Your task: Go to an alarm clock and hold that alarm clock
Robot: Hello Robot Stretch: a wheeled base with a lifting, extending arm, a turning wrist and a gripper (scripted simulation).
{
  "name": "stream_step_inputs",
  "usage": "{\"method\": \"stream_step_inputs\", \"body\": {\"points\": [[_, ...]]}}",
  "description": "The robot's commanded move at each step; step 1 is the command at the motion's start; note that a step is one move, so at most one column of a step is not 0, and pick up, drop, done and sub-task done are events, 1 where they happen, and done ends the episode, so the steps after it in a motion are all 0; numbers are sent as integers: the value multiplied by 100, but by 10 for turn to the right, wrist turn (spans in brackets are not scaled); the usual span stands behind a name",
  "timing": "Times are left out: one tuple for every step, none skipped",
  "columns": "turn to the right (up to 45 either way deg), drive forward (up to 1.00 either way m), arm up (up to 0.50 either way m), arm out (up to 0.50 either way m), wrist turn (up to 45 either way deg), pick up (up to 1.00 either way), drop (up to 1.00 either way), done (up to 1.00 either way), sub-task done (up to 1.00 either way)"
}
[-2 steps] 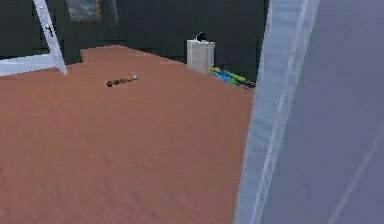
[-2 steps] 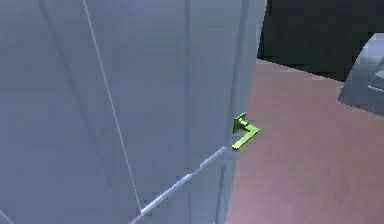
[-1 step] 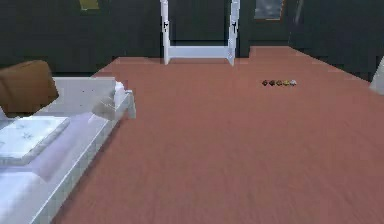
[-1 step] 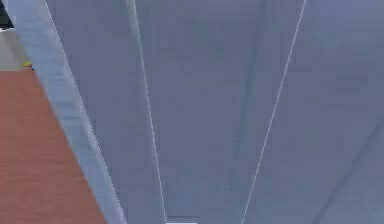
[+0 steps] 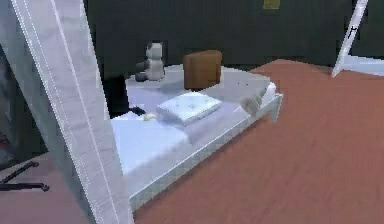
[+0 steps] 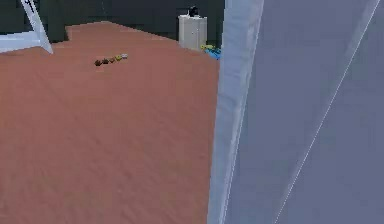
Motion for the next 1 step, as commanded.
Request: {"method": "stream_step_inputs", "body": {"points": [[-240,0,0,0,0,0,0,0,0]]}}
